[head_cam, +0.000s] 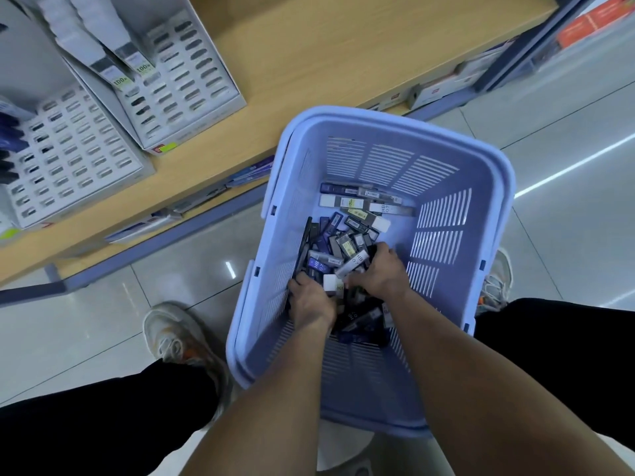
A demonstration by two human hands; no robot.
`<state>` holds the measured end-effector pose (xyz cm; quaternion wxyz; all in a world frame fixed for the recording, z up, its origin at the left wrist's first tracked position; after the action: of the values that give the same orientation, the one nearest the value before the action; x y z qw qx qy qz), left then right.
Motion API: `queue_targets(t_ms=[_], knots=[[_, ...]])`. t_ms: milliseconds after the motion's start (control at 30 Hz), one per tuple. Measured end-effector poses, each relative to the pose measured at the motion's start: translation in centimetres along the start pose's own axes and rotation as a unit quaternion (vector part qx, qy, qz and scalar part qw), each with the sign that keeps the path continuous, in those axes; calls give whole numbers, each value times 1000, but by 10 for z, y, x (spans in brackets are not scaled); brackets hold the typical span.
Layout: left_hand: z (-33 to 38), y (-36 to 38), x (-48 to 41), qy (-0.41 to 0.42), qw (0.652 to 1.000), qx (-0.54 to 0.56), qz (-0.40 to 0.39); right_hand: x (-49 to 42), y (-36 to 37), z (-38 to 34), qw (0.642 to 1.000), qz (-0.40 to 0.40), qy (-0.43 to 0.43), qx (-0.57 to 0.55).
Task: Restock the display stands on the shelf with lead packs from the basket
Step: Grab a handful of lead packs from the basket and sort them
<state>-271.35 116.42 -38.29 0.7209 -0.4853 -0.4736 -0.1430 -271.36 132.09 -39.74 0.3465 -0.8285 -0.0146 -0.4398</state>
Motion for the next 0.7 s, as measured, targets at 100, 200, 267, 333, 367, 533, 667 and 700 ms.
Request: queue_targets(t_ms=[100, 200, 267, 333, 367, 533, 667, 700], knots=[[-1, 2, 1, 11, 999, 35, -3, 0, 2, 4, 999, 1, 5, -54], [-1, 5, -1, 20, 999, 41, -10, 0, 4, 9, 991, -19, 21, -129], [-3, 5, -6, 29, 999, 45, -8, 1, 7, 11, 988, -25, 30, -148], [-4, 4, -8, 17, 997, 75, -15, 2, 11, 13, 986, -27, 36, -162], [-4, 4, -9, 11, 995, 92, -23, 1, 13, 15, 984, -27, 37, -172], [-6, 7, -13, 13, 982, 176, -66, 3, 10, 11, 976, -27, 30, -214], [-3, 9, -16, 5, 973, 220, -64, 0, 6, 7, 979, -24, 36, -197], [-2, 9, -18, 2, 970, 235, -62, -1, 5, 7, 980, -22, 40, -196]])
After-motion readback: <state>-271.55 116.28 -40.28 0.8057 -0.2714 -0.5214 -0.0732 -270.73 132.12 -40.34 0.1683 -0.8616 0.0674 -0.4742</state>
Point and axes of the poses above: each hand's wrist, its own x-axis away from the middle knuckle, its own y-axis out of the palm, z = x × y, the point moved 2 cm from there along -x, towards the middle knuckle, and after that the axes turned 5 degrees about -y, right-handed, at the moved point
